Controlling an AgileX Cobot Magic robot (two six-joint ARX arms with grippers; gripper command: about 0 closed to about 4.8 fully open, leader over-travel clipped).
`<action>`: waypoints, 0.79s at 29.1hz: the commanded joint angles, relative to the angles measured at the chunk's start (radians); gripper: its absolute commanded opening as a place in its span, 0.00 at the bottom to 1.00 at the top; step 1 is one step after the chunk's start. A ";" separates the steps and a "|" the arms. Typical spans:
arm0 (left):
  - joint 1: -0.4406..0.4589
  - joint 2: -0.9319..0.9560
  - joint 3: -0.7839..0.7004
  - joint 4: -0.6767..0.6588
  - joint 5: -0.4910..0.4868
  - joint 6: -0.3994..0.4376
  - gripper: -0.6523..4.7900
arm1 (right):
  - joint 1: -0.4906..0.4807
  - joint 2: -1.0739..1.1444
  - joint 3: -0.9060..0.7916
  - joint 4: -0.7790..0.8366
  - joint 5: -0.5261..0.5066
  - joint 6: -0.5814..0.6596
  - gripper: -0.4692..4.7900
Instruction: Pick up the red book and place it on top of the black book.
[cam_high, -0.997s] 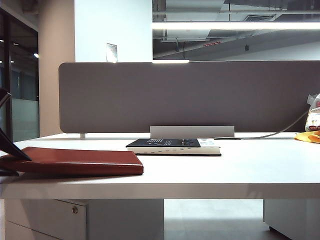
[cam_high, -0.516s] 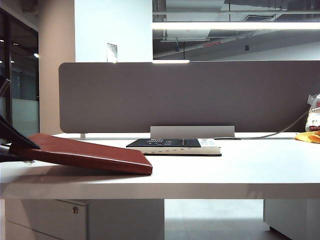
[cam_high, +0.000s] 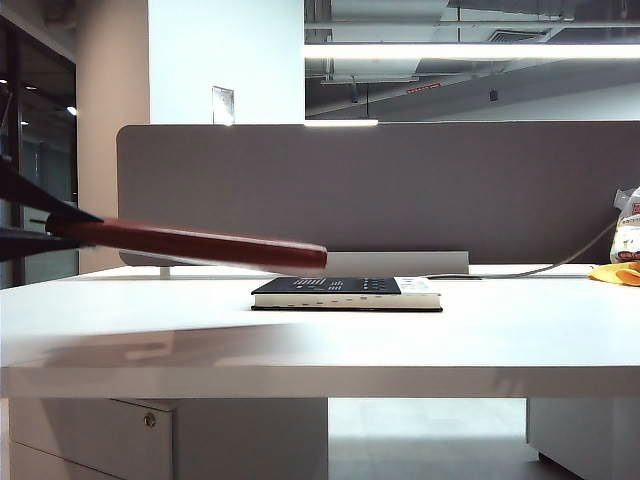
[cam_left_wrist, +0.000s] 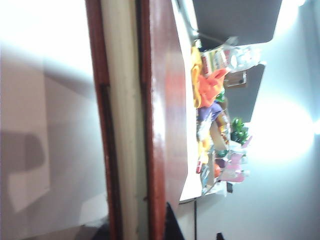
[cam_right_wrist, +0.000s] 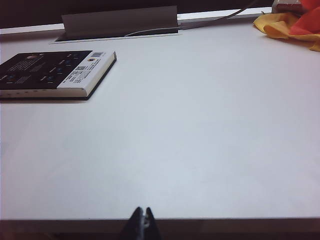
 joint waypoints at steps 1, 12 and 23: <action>-0.001 -0.007 0.008 0.066 0.024 -0.025 0.11 | 0.001 0.000 -0.003 0.008 -0.002 0.004 0.09; -0.040 -0.004 0.132 -0.027 0.050 -0.019 0.11 | 0.001 0.000 -0.003 0.008 -0.002 0.004 0.09; -0.094 0.119 0.311 -0.112 0.068 -0.007 0.11 | 0.001 0.000 -0.003 0.007 -0.006 0.004 0.09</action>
